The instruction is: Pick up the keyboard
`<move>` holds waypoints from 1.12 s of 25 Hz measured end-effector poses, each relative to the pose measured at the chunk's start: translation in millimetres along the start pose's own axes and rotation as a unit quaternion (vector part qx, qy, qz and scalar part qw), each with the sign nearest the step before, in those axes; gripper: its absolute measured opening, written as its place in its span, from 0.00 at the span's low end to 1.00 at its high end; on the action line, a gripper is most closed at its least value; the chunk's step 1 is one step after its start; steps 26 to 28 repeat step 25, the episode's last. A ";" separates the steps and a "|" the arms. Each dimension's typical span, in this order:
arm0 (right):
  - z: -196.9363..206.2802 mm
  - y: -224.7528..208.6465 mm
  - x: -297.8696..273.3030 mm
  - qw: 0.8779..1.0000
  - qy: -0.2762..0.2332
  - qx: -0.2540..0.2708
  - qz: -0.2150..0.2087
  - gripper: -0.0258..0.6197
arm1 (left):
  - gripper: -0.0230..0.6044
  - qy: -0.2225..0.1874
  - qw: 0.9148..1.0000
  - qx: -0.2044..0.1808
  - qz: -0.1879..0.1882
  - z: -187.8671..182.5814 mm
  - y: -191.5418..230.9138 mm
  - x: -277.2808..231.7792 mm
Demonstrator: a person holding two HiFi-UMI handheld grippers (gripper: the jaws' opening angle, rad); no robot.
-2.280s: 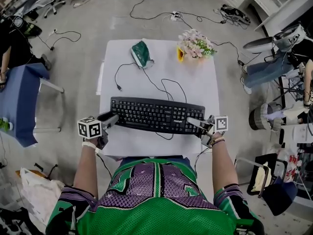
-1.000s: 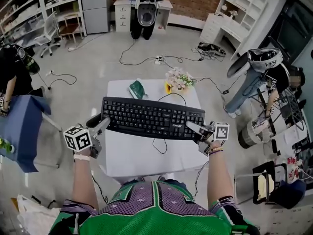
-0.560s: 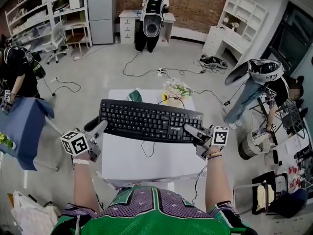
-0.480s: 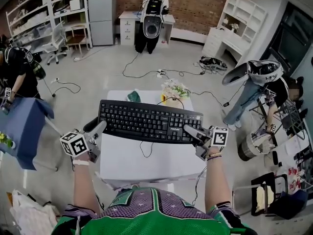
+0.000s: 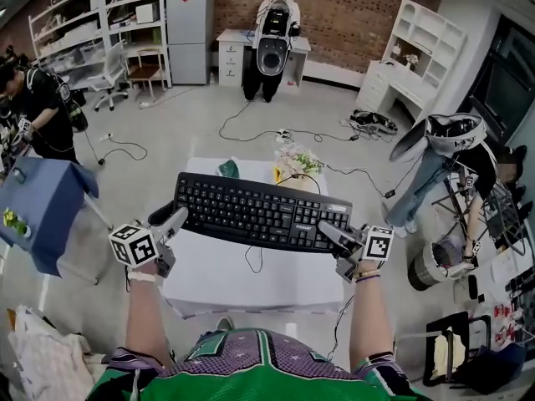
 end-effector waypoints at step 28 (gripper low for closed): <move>17.9 -19.5 20.0 1.000 0.010 -0.022 0.015 0.20 | 0.32 0.029 0.999 0.021 -0.018 32.5 -4.9 -9.5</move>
Point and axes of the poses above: the fingertips, and each gripper's own axes: x backward along the fingers, y to its left, z out of its underside, the point moved 1 cm from there along x, backward along the fingers, and after that the axes turned 2 degrees about -x, right-handed, at the moved point
